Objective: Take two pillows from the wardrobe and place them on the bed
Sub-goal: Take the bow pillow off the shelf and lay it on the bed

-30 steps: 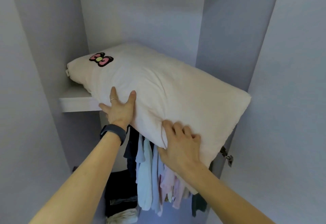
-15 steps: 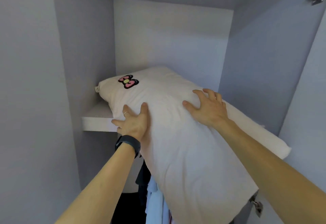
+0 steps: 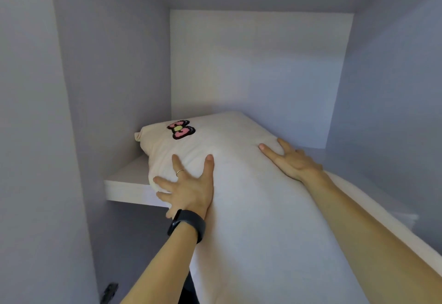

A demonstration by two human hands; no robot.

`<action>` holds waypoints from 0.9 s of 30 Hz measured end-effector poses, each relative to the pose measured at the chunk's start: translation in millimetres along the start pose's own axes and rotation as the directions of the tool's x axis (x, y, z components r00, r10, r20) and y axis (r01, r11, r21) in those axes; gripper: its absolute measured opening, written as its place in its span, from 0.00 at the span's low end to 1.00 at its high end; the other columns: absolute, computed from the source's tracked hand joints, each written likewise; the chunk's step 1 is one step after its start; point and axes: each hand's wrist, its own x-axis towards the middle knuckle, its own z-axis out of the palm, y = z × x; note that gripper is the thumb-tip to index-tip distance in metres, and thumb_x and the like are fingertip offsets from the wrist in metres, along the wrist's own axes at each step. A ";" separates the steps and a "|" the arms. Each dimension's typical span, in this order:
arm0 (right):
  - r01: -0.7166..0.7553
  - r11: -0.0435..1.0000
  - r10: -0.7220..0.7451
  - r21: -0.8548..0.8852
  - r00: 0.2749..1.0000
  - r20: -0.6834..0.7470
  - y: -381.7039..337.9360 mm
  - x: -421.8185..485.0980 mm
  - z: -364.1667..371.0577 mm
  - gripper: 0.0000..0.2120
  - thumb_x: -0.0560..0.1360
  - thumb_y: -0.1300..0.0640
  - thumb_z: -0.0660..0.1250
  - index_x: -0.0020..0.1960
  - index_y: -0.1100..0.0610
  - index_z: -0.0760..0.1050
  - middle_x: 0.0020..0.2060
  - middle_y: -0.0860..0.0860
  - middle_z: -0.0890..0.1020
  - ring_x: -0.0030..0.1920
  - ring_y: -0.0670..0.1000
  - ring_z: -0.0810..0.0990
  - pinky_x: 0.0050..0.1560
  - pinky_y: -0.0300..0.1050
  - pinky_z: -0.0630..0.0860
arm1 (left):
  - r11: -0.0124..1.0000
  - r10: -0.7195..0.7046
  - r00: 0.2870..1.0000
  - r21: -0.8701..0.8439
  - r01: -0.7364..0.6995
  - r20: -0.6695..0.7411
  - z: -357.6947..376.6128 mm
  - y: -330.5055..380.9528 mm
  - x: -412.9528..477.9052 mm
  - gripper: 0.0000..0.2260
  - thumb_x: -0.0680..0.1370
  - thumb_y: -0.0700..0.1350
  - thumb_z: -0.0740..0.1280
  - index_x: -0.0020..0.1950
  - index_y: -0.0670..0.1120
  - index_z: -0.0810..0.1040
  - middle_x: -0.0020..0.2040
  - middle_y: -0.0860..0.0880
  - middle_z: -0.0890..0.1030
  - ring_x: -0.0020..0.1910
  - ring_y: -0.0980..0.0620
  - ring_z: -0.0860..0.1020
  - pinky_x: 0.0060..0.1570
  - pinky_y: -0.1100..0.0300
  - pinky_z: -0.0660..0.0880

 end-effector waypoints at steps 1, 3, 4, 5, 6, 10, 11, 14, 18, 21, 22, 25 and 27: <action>-0.006 1.000 0.006 0.011 1.000 -0.009 1.5 1.1 0.2 0.52 0.58 0.13 0.45 0.78 0.33 0.43 0.79 0.55 0.58 0.76 0.63 0.61 0.73 0.66 0.55 | 1.000 0.012 1.000 -0.003 -0.012 -0.007 0.8 -3.0 -0.3 0.43 0.66 0.79 0.55 0.76 0.67 0.44 0.79 0.47 0.41 0.76 0.35 0.47 0.66 0.29 0.61; -0.039 0.999 0.040 0.029 0.999 -0.026 2.1 1.3 -0.2 0.56 0.56 0.12 0.47 0.78 0.35 0.41 0.79 0.58 0.58 0.76 0.64 0.61 0.73 0.66 0.56 | 0.999 0.032 0.999 -0.012 -0.033 -0.025 0.4 -6.6 -2.0 0.43 0.66 0.79 0.56 0.76 0.67 0.45 0.79 0.48 0.41 0.76 0.36 0.48 0.65 0.29 0.62; -0.062 0.997 0.063 0.040 0.997 -0.032 1.8 1.0 0.9 0.58 0.55 0.12 0.48 0.79 0.36 0.41 0.79 0.59 0.57 0.76 0.65 0.60 0.73 0.66 0.55 | 0.999 0.035 0.999 -0.019 -0.036 -0.040 0.2 -7.5 -3.5 0.43 0.66 0.79 0.56 0.76 0.67 0.46 0.79 0.49 0.41 0.75 0.36 0.50 0.64 0.29 0.63; -0.079 0.996 0.080 0.052 0.996 -0.032 1.3 0.4 2.2 0.60 0.54 0.11 0.48 0.79 0.37 0.41 0.79 0.60 0.56 0.76 0.66 0.59 0.73 0.67 0.54 | 0.999 0.031 0.998 -0.027 -0.033 -0.060 0.0 -7.7 -5.4 0.44 0.65 0.79 0.57 0.76 0.66 0.47 0.78 0.49 0.40 0.74 0.36 0.52 0.64 0.31 0.64; -0.088 0.994 0.090 0.064 0.996 -0.026 1.0 -0.6 2.8 0.61 0.53 0.11 0.48 0.79 0.37 0.40 0.79 0.60 0.55 0.77 0.66 0.57 0.73 0.68 0.52 | 0.999 0.020 0.997 -0.038 -0.023 -0.077 -0.5 -7.3 -7.5 0.44 0.65 0.79 0.57 0.76 0.65 0.47 0.78 0.49 0.40 0.73 0.36 0.54 0.62 0.32 0.64; -0.063 0.997 0.063 0.052 0.998 0.002 4.9 -6.9 1.2 0.62 0.49 0.10 0.45 0.78 0.35 0.44 0.78 0.54 0.63 0.75 0.62 0.63 0.73 0.67 0.54 | 0.997 -0.056 0.998 -0.056 0.053 -0.042 -6.0 -9.3 -15.8 0.45 0.66 0.79 0.59 0.77 0.65 0.45 0.76 0.43 0.46 0.68 0.34 0.62 0.61 0.40 0.67; -0.059 0.997 0.060 0.047 0.998 -0.014 6.3 -11.5 1.1 0.62 0.49 0.10 0.45 0.78 0.34 0.45 0.77 0.55 0.64 0.75 0.62 0.65 0.73 0.66 0.55 | 0.996 -0.061 0.998 -0.066 0.060 -0.022 -7.8 -10.7 -17.3 0.45 0.66 0.78 0.59 0.78 0.66 0.45 0.75 0.42 0.49 0.66 0.33 0.64 0.61 0.42 0.68; -0.057 0.998 0.061 0.039 0.993 -0.098 10.5 -29.2 3.1 0.58 0.52 0.10 0.46 0.78 0.34 0.47 0.75 0.57 0.66 0.72 0.63 0.67 0.72 0.63 0.59 | 0.994 -0.051 0.999 -0.097 0.052 0.006 -13.3 -14.5 -19.1 0.45 0.66 0.78 0.61 0.77 0.67 0.46 0.71 0.40 0.57 0.64 0.33 0.67 0.61 0.44 0.69; -0.043 0.988 0.075 0.147 0.974 -0.215 18.5 -57.6 10.9 0.52 0.57 0.13 0.52 0.75 0.36 0.51 0.69 0.59 0.69 0.68 0.64 0.71 0.69 0.63 0.63 | 0.992 0.032 0.999 -0.121 -0.026 0.042 -25.0 -23.5 -16.4 0.45 0.64 0.78 0.62 0.77 0.68 0.48 0.63 0.41 0.63 0.58 0.36 0.70 0.57 0.46 0.70; -0.002 0.947 0.097 0.320 0.954 -0.282 27.6 -90.4 23.0 0.46 0.62 0.19 0.61 0.73 0.39 0.54 0.64 0.58 0.71 0.62 0.63 0.74 0.62 0.57 0.70 | 0.981 0.147 0.986 -0.139 -0.136 0.076 -36.5 -33.6 -14.6 0.43 0.65 0.77 0.64 0.76 0.69 0.51 0.57 0.46 0.61 0.57 0.36 0.72 0.56 0.47 0.71; 0.008 0.926 0.113 0.376 0.947 -0.300 30.1 -103.3 29.3 0.45 0.64 0.21 0.63 0.73 0.40 0.54 0.63 0.57 0.71 0.61 0.63 0.74 0.58 0.55 0.71 | 0.975 0.188 0.979 -0.136 -0.176 0.084 -39.6 -36.5 -14.0 0.42 0.65 0.77 0.64 0.75 0.70 0.52 0.56 0.47 0.61 0.56 0.36 0.73 0.57 0.47 0.71; -0.011 0.870 0.215 0.493 0.908 -0.359 36.7 -142.7 52.3 0.44 0.66 0.25 0.67 0.73 0.40 0.53 0.63 0.54 0.70 0.60 0.62 0.75 0.53 0.54 0.71 | 0.948 0.299 0.948 -0.152 -0.281 0.110 -44.6 -47.2 -12.9 0.40 0.65 0.76 0.65 0.74 0.72 0.53 0.58 0.48 0.62 0.52 0.41 0.74 0.59 0.48 0.72; -0.035 0.846 0.284 0.533 0.874 -0.394 42.4 -170.8 71.0 0.42 0.67 0.25 0.66 0.73 0.40 0.53 0.62 0.53 0.70 0.59 0.62 0.75 0.55 0.56 0.72 | 0.923 0.365 0.922 -0.177 -0.341 0.131 -45.8 -58.1 -16.1 0.39 0.66 0.75 0.67 0.73 0.74 0.54 0.58 0.49 0.62 0.51 0.44 0.73 0.59 0.49 0.73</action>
